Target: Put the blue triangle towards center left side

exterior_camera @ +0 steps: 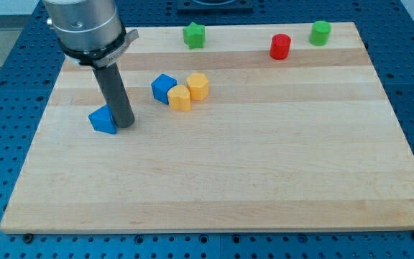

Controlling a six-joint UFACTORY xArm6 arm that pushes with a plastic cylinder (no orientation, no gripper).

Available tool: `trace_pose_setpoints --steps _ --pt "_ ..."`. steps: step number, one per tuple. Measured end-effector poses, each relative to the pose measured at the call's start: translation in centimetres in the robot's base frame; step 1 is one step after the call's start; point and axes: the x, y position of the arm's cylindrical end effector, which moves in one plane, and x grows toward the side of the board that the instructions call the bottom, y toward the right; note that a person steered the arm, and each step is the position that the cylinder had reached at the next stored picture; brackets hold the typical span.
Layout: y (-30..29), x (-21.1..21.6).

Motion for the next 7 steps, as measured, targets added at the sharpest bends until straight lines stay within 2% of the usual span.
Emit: trace_pose_setpoints --steps 1,3,5,7 --pt "-0.3 1.1" --pt "-5.0 1.0" --pt "-5.6 0.8" --pt "-7.1 -3.0"
